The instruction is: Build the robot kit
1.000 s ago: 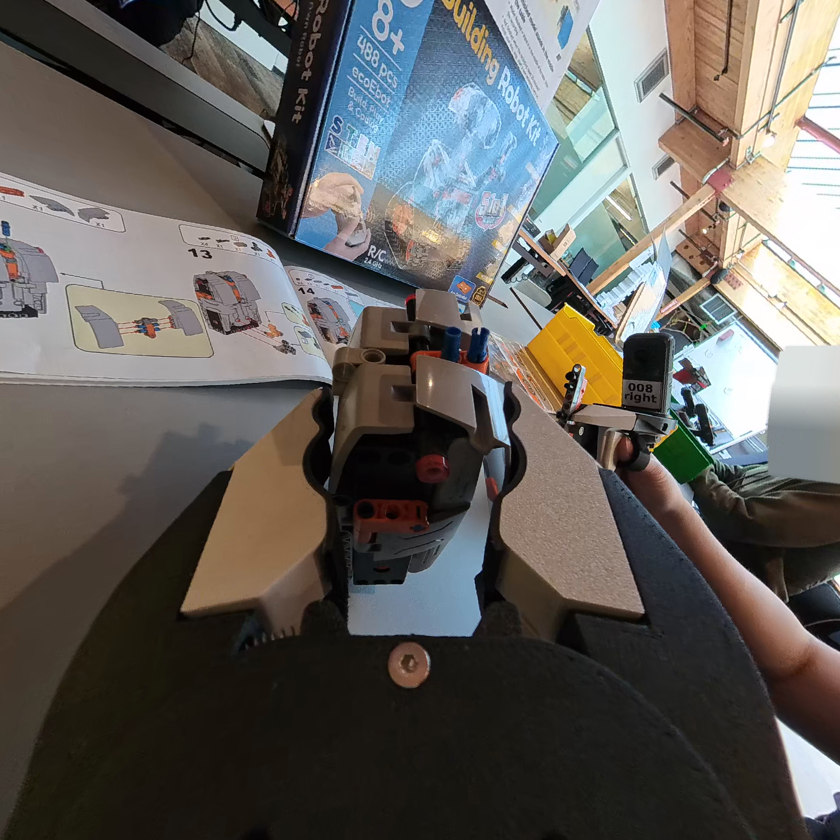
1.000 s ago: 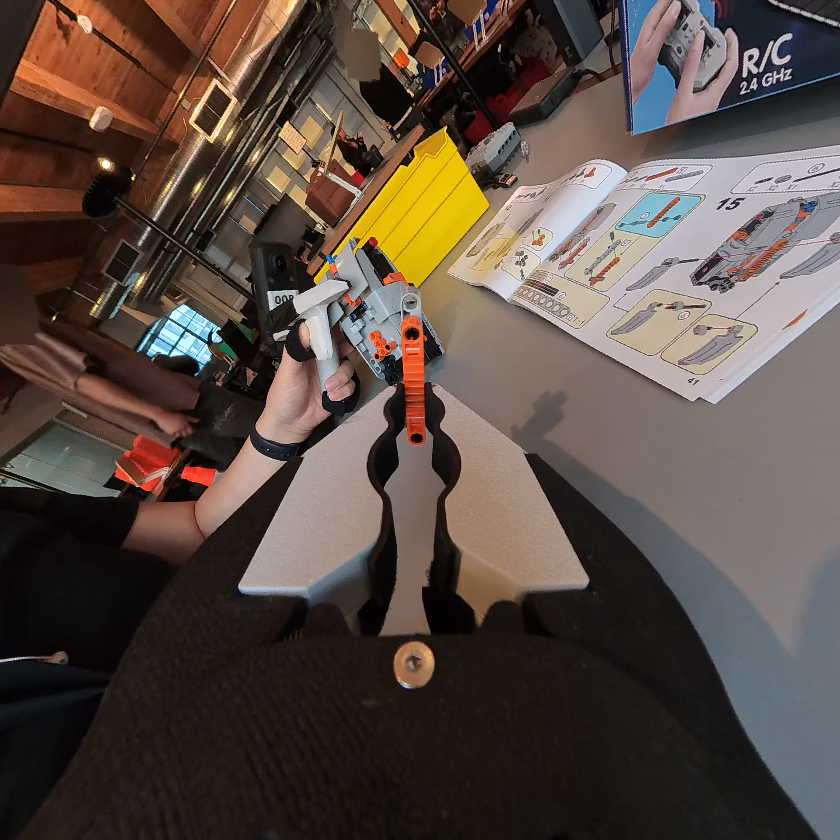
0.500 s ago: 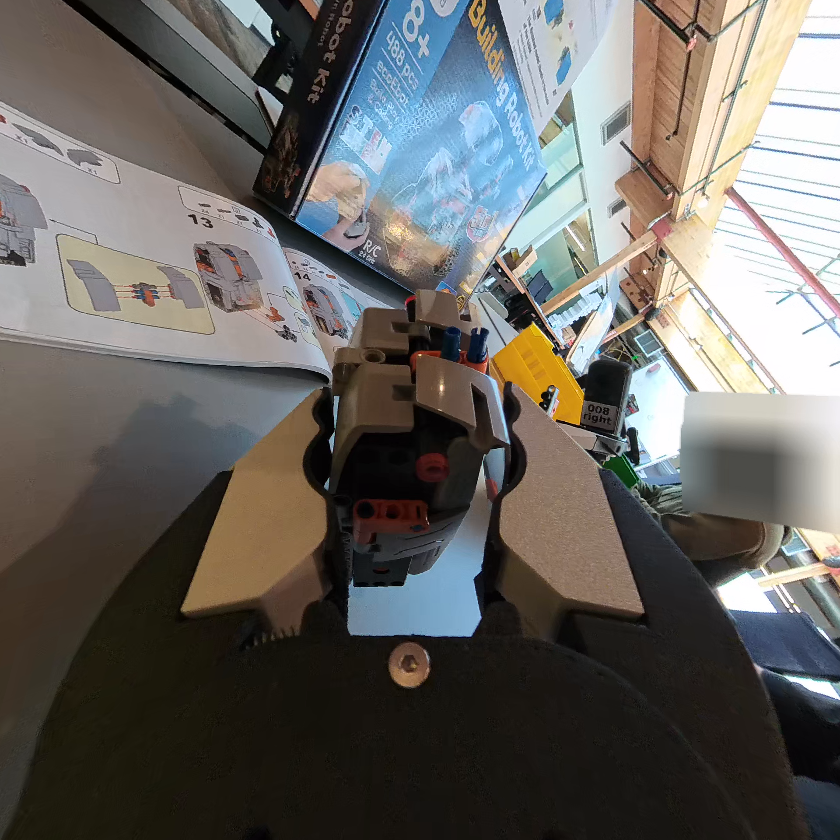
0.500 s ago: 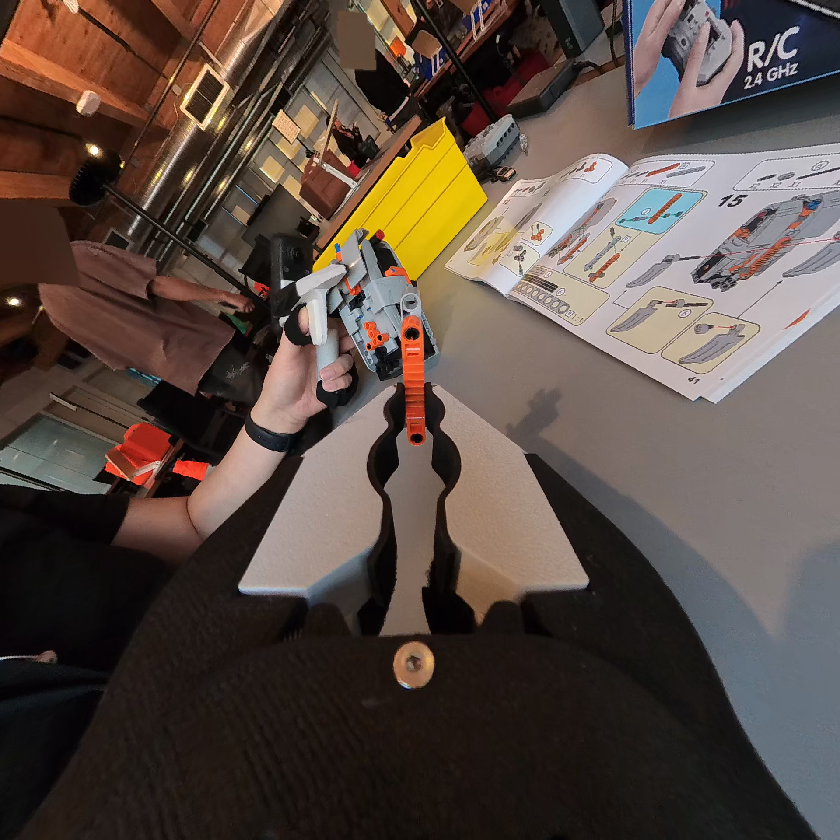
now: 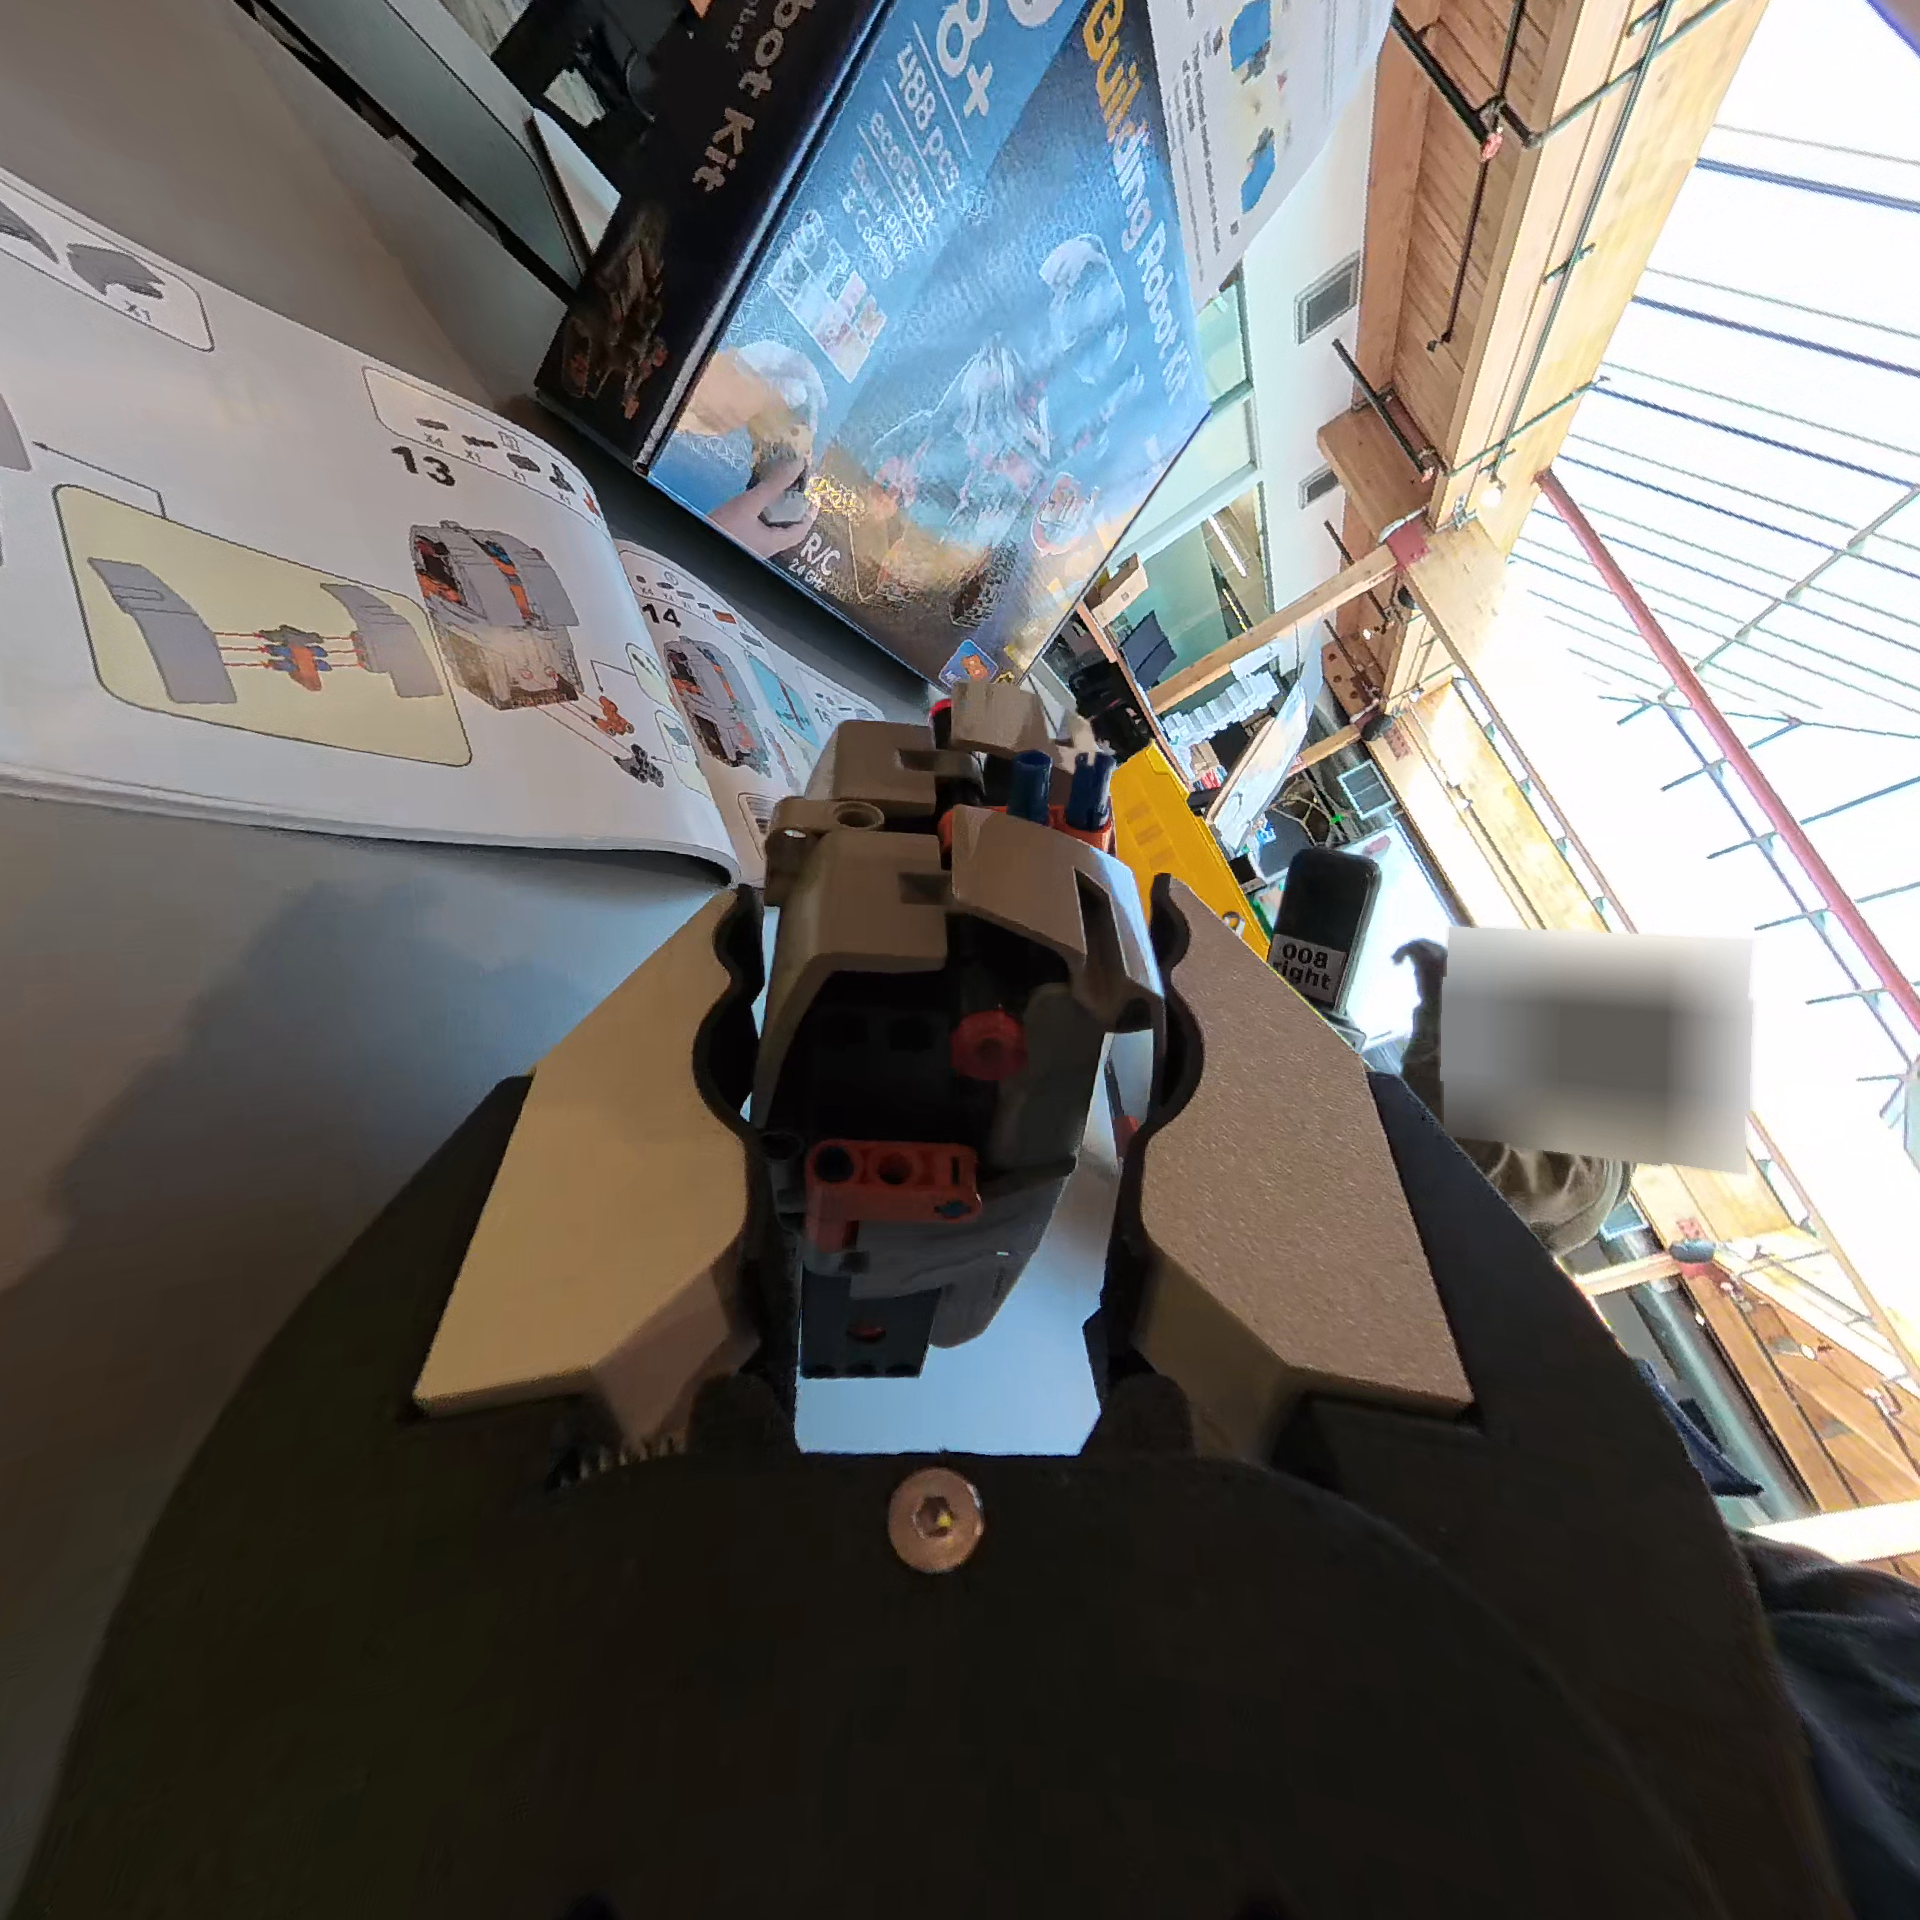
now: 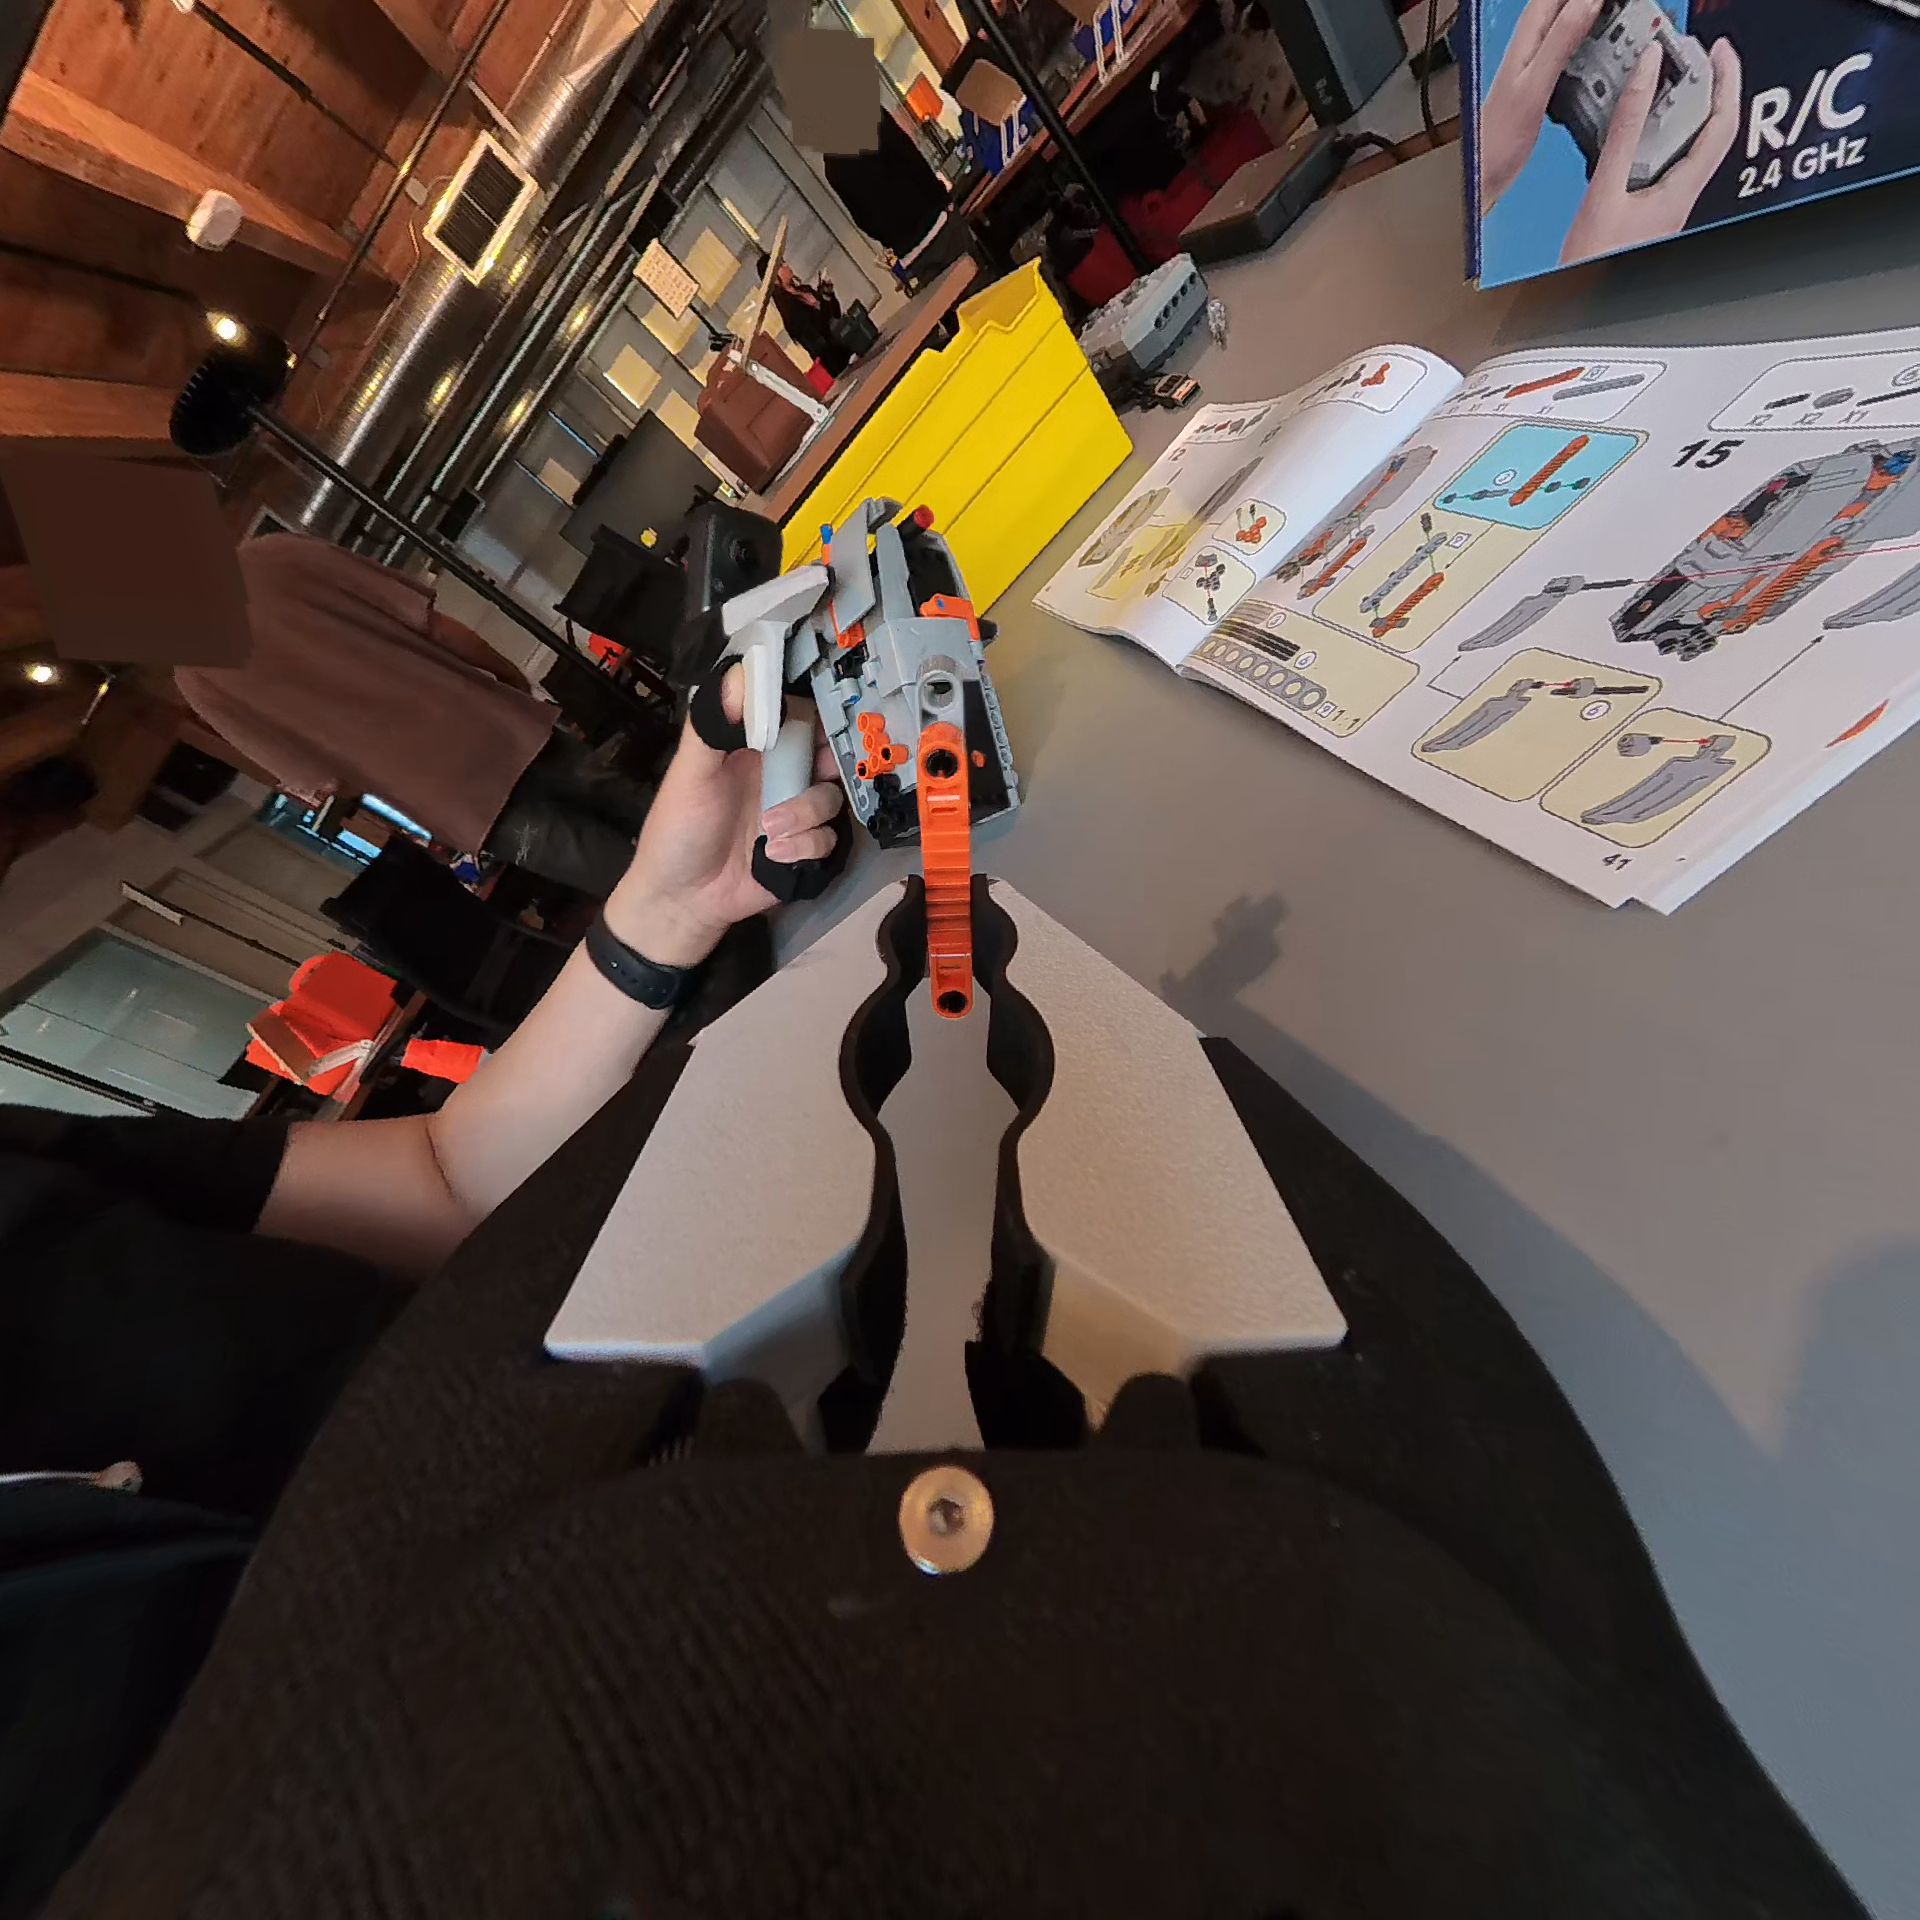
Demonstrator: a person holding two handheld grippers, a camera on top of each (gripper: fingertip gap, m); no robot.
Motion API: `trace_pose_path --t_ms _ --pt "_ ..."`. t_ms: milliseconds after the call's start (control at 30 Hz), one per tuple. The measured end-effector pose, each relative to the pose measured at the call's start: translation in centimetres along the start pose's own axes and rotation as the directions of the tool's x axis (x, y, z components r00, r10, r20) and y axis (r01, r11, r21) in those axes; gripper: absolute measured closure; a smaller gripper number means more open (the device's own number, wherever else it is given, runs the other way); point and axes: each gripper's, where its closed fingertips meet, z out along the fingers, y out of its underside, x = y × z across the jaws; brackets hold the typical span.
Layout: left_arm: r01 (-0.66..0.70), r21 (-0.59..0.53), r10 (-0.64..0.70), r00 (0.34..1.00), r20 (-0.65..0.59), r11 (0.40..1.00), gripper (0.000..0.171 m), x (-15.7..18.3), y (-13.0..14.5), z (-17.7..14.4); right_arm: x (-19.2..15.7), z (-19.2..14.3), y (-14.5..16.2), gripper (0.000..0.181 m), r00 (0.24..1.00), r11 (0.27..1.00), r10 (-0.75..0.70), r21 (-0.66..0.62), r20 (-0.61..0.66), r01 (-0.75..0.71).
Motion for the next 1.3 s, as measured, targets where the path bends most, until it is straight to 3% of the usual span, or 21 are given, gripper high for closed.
trace_pose_path --t_ms 467,1100,1300 --pt "-0.044 -0.003 0.044 0.999 -0.033 0.999 0.098 0.4 -0.1 0.1 0.1 0.7 1.6 0.174 1.000 0.998 -0.020 -0.065 -0.013 0.019" --pt "-0.244 -0.096 0.244 0.970 -0.011 0.965 0.098 1.9 1.6 0.8 0.5 0.9 1.4 0.174 0.983 0.984 -0.161 -0.097 -0.089 0.153" --pt "-0.149 -0.067 0.148 0.989 -0.017 0.987 0.097 1.2 1.1 0.4 0.2 1.0 1.6 0.174 0.974 0.974 -0.205 -0.120 -0.096 0.193"
